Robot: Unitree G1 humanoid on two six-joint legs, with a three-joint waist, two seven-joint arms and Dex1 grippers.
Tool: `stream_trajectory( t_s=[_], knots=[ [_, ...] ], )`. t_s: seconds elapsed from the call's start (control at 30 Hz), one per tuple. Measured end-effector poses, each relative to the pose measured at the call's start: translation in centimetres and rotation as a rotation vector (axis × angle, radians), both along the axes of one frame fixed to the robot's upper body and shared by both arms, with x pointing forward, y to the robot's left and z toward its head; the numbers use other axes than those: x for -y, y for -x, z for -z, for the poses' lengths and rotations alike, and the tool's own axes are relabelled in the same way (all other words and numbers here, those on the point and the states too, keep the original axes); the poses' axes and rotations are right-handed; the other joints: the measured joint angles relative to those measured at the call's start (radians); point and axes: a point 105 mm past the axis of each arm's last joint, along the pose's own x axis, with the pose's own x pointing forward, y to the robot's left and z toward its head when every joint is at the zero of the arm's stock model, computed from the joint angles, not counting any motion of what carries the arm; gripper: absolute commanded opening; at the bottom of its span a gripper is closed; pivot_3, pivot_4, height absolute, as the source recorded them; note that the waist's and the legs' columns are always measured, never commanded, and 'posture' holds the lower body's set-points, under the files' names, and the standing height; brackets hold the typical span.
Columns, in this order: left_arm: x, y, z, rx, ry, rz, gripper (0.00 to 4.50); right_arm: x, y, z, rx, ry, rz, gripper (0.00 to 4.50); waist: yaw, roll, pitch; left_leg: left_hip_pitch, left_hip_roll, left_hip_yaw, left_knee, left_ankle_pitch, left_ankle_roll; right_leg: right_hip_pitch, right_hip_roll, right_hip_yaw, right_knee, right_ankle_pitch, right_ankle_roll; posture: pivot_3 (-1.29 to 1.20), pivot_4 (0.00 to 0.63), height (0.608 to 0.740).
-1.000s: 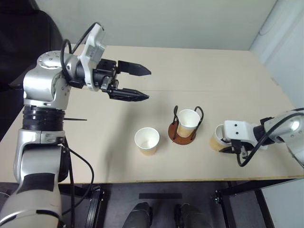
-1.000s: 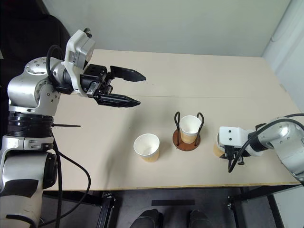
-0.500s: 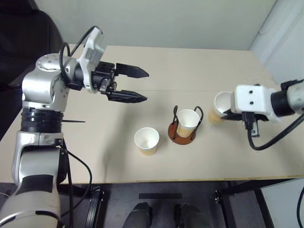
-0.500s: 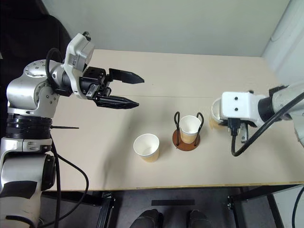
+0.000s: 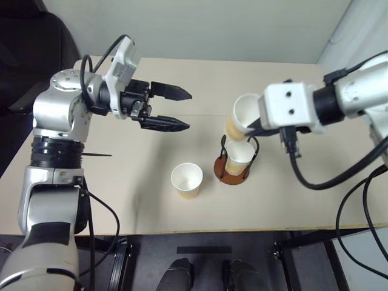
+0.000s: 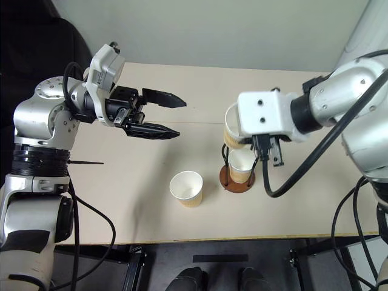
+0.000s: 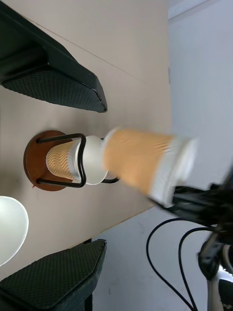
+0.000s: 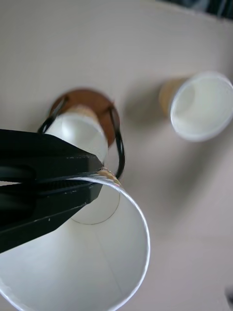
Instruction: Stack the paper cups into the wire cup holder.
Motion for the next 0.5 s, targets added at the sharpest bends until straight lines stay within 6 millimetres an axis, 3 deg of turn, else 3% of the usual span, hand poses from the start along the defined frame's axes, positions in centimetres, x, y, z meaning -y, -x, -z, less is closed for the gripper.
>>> stream_trajectory(
  t_s=[0.5],
  knots=[
    [0.0, 0.1, 0.0, 0.005, -0.008, -0.002, 4.5, 0.9, -1.1, 2.1, -0.04, 0.076, 0.004, 0.02, -0.001, 0.0, 0.0, 0.0, 0.0, 0.0, -0.001, 0.0, 0.0, 0.0, 0.0, 0.0, 0.0, 0.0, 0.0, 0.0, 0.15, 0.74]
  ],
)
